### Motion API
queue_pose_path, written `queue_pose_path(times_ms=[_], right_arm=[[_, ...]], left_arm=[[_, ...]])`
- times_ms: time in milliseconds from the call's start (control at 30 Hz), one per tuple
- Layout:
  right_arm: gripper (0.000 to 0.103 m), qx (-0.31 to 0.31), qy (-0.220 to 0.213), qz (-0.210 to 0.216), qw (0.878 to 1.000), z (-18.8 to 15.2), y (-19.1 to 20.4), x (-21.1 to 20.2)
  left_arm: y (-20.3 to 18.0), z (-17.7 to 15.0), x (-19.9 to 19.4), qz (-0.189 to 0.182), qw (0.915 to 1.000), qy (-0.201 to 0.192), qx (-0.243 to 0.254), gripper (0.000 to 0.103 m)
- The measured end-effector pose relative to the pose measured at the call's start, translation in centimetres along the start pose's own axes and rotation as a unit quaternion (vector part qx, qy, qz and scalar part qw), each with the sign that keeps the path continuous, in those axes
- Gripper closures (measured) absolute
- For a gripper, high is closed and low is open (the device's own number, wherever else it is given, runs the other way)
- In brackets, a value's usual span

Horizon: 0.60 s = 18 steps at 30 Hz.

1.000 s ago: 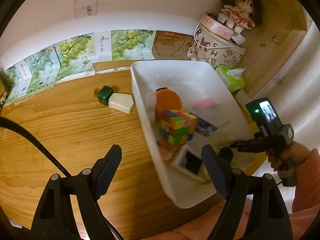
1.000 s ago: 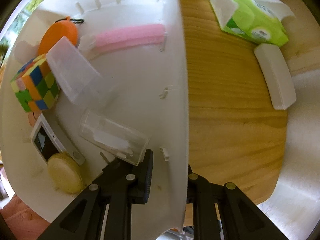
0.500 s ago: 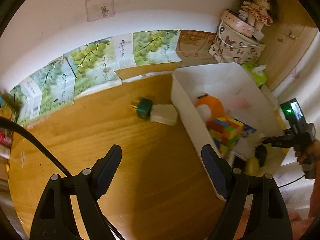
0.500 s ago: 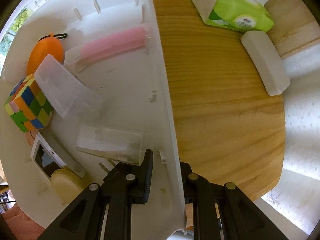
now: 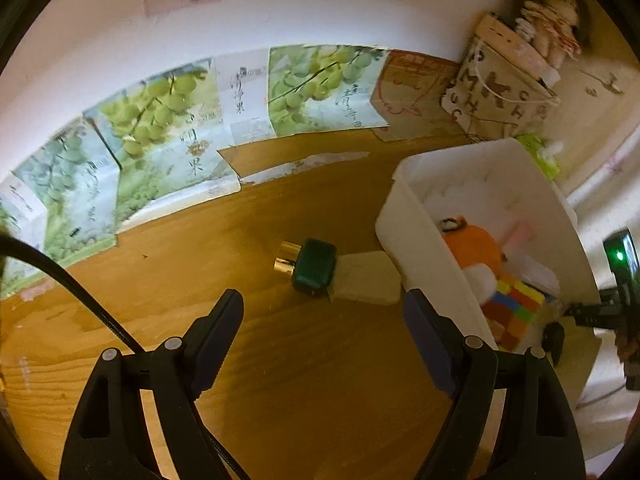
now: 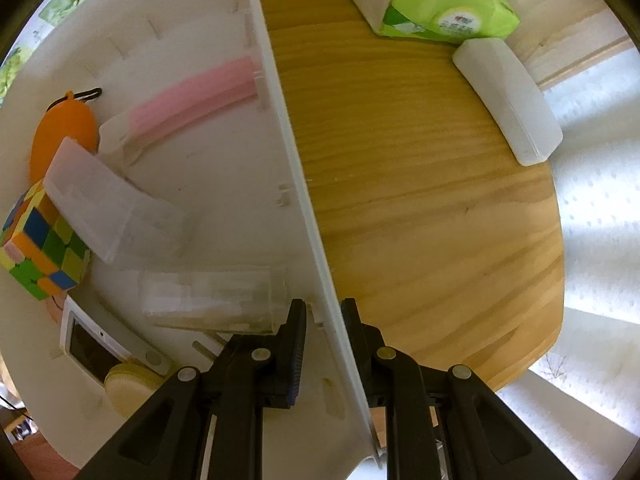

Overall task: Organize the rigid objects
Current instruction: 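Move the left gripper to the green-capped bottle and grasp it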

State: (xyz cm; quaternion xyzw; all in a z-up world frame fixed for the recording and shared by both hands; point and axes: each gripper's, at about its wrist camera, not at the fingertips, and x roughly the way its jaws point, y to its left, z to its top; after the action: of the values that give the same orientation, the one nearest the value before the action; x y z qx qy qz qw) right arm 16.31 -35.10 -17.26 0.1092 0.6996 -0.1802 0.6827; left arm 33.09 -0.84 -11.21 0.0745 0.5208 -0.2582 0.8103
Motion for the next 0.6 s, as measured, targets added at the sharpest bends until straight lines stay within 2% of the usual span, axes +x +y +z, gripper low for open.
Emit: queue_pose_path(times_ms=[267,600], right_arm=[[0.085,0.012,0.009,-0.01,1.0,0.8,0.2,0.2],[0.085,0.022,0.013,-0.011,1.0,1.2,0.7,0.1]], left_arm=[[1.8,0.7,3.7,-0.01,0.9985,-0.003,-0.053,0.019],[2.2,0.9,6.2,-0.003,0.9977,-0.006,-0.068,0.019]])
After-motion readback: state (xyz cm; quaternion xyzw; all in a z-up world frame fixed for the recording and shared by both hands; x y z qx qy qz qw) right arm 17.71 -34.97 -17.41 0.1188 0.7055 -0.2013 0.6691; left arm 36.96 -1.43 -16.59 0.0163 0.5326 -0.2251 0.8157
